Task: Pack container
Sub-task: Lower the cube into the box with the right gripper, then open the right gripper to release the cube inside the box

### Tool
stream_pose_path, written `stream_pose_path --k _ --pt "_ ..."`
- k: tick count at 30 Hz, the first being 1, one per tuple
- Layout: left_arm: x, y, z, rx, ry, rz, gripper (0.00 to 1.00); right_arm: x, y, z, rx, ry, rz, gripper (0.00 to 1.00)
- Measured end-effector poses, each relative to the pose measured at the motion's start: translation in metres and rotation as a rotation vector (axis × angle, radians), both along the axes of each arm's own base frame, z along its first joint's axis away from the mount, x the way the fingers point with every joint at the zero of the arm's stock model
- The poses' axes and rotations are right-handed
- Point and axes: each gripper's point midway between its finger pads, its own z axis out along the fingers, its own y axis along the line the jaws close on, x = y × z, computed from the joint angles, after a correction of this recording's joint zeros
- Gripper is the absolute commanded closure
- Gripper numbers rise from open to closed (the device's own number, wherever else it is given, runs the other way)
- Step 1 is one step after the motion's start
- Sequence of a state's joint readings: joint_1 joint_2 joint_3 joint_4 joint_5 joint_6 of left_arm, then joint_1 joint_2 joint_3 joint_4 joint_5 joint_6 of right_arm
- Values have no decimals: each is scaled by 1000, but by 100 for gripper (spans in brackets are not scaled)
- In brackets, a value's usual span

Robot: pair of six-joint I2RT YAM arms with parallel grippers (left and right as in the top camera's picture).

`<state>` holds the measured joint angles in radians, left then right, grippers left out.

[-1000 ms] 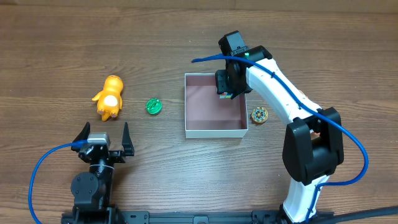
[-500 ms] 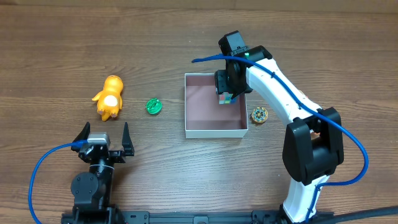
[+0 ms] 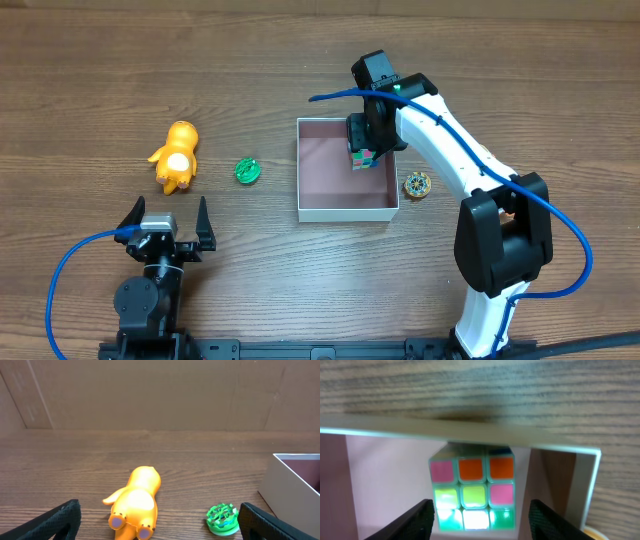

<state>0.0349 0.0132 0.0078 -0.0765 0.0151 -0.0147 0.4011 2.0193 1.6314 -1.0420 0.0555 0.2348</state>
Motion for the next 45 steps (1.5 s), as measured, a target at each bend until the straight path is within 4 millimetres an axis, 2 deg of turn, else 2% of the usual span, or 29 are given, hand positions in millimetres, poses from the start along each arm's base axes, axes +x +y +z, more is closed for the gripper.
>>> stream_pose_path --k 3,6,7,10,13,14,19,29,37,45 --pt "0 0 0 0 0 0 0 1 0 10 -2 1 -1 37" --pt "0 0 0 0 0 0 0 5 2 30 4 -12 0 39" --pt "0 0 0 0 0 0 0 7 2 35 5 -17 0 44" --pt "0 0 0 0 0 0 0 8 3 50 7 -23 7 75" --pt "0 0 0 0 0 0 0 5 6 59 19 -13 29 94" --pt "0 0 0 0 0 0 0 3 7 60 28 -6 34 96" --pt "0 0 0 0 0 0 0 -9 9 58 41 45 57 96" --pt "0 0 0 0 0 0 0 -15 23 57 102 69 123 96" --pt "0 0 0 0 0 0 0 -26 28 33 108 111 148 96" --pt "0 0 0 0 0 0 0 -28 34 24 143 116 159 96"
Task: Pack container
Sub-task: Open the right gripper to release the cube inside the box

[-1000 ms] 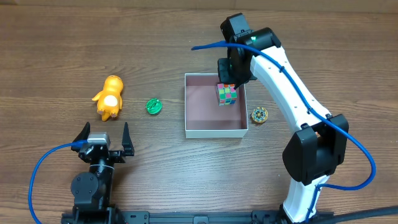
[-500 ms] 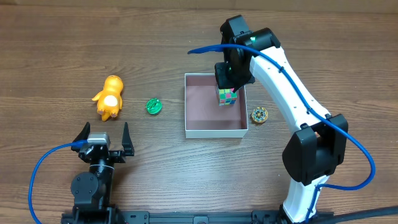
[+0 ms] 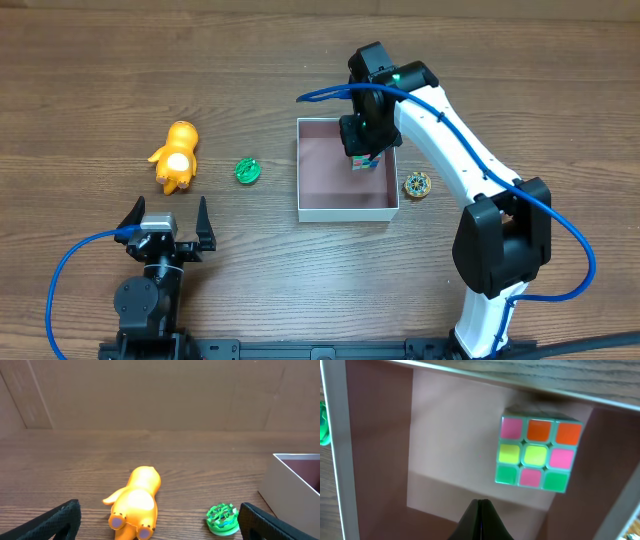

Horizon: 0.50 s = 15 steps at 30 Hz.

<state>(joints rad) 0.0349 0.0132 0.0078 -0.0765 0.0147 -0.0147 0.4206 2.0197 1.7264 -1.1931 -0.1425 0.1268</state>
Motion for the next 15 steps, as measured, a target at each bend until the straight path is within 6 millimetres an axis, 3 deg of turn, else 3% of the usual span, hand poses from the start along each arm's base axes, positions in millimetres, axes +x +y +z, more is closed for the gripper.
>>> stream_pose_path --k 8,15 --pt "0 0 0 0 0 0 0 -1 10 -4 13 -7 36 96" --pt "0 0 0 0 0 0 0 -5 19 -25 -2 29 63 96"
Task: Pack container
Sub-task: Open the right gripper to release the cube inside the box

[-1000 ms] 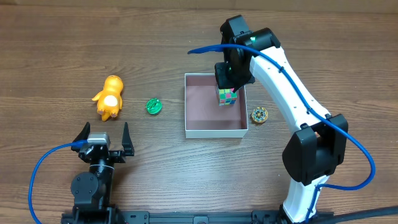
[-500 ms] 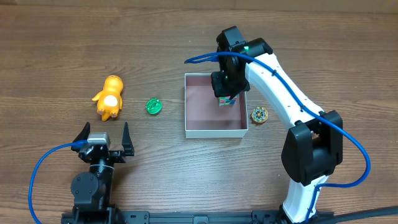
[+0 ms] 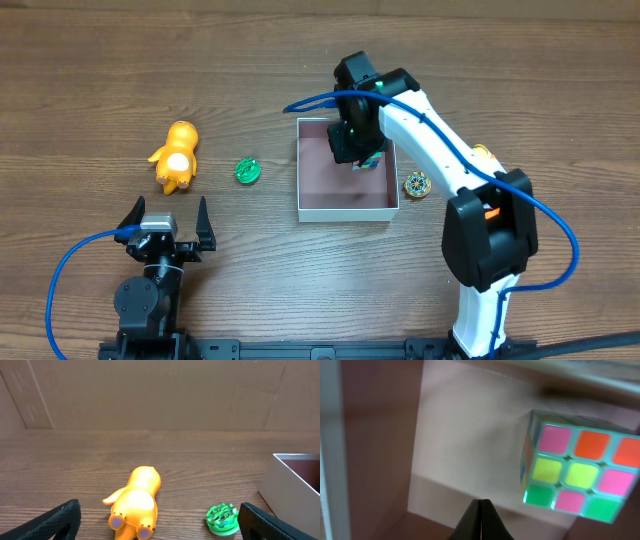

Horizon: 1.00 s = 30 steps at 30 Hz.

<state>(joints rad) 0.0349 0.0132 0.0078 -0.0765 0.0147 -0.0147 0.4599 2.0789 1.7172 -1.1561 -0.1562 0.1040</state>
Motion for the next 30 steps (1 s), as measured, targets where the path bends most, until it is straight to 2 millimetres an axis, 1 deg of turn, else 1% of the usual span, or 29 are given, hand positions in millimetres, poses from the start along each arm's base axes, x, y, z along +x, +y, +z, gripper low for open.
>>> stream_pose_path --k 4,22,25,30 --pt "0 0 0 0 0 0 0 2 -1 -7 -13 0 -1 95" --pt "0 0 0 0 0 0 0 15 2 -6 -4 -56 -4 94" --pt "0 0 0 0 0 0 0 17 2 -9 -4 -68 -4 94" --pt "0 0 0 0 0 0 0 12 -2 -19 -20 -52 -5 94"
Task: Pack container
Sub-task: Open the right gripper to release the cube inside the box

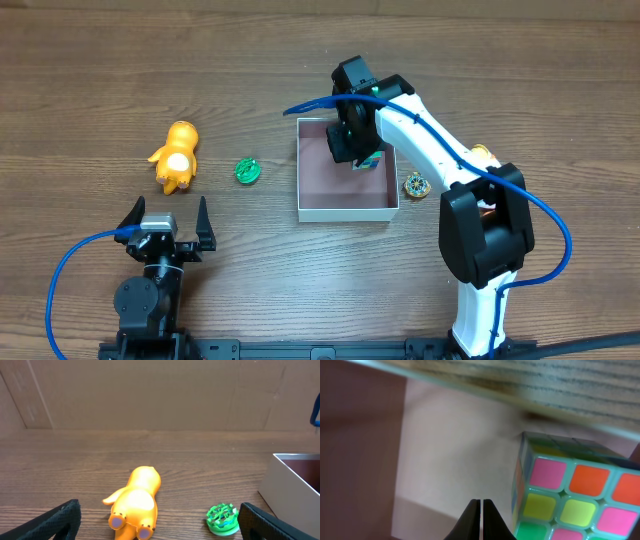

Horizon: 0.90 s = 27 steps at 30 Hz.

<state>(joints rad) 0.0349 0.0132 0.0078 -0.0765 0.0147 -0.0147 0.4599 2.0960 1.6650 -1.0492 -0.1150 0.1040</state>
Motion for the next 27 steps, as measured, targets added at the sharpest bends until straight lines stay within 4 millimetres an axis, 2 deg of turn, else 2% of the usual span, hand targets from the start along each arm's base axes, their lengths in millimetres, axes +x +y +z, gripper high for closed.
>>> stream_pose_path --k 5,27 --pt "0 0 0 0 0 0 0 -1 -6 -7 -31 4 -3 94" --pt "0 0 0 0 0 0 0 15 -16 -7 -98 -75 -19 92"
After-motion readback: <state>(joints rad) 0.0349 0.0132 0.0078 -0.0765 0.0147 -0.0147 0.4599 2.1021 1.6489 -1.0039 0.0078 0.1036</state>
